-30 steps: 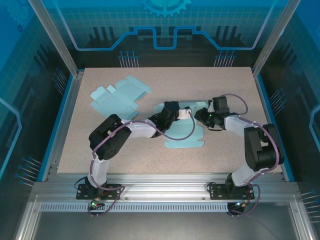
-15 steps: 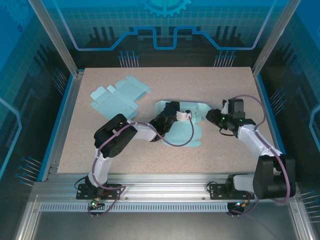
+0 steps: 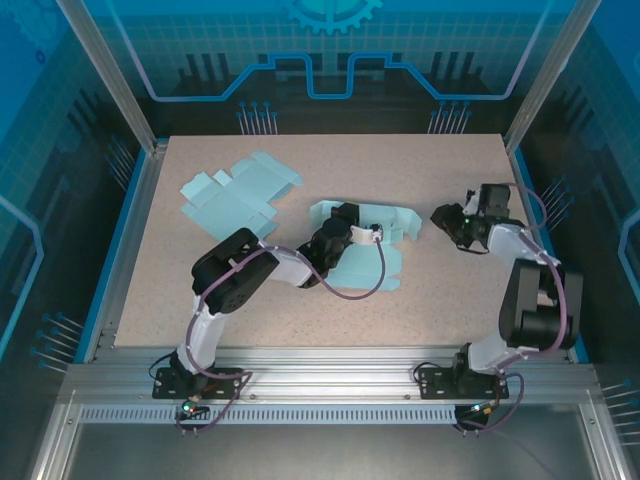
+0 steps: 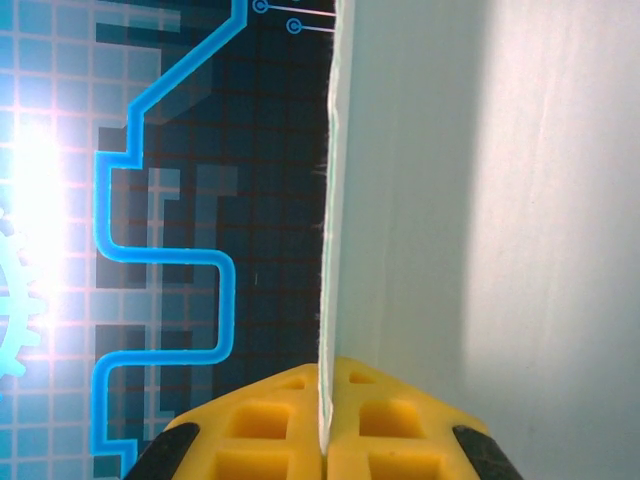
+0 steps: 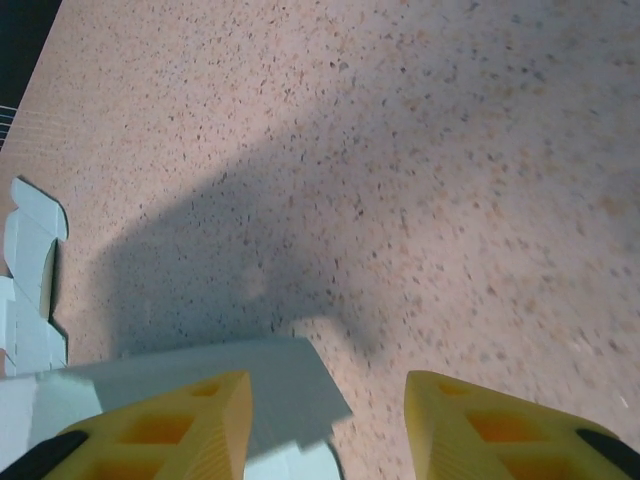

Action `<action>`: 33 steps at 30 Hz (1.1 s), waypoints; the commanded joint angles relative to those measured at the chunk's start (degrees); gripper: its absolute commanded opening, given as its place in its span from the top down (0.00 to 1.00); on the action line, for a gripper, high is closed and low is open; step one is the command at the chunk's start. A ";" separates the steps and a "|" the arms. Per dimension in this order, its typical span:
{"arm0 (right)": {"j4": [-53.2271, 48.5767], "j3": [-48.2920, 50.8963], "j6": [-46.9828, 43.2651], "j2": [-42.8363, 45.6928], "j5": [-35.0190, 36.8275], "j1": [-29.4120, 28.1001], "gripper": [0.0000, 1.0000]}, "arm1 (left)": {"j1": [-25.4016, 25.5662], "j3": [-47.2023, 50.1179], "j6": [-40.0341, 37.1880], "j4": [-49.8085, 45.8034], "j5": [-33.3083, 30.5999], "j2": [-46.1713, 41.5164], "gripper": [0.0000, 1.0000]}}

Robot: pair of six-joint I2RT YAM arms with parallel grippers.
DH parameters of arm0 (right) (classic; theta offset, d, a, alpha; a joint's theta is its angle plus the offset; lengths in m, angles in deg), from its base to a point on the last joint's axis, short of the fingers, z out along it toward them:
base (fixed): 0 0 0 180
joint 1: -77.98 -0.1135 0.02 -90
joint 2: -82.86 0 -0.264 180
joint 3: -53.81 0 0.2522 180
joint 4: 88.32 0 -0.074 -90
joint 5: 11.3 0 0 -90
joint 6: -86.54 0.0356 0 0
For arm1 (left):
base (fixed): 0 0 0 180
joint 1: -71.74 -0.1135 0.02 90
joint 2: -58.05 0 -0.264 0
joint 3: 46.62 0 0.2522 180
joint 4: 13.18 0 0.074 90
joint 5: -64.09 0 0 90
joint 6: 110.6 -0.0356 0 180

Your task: Fold the paper box

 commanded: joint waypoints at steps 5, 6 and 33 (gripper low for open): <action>4.03 -4.83 -1.86 -7.32 -3.16 -2.86 0.53 | 0.16 2.11 -4.36 9.08 2.63 3.61 1.00; 4.15 -5.10 -1.97 -7.99 -3.02 -3.33 0.53 | 0.12 2.12 -4.94 10.31 2.65 4.21 1.00; 7.29 7.50 -4.15 2.18 3.72 -12.80 0.52 | -0.48 2.52 -8.69 15.94 3.76 8.69 1.00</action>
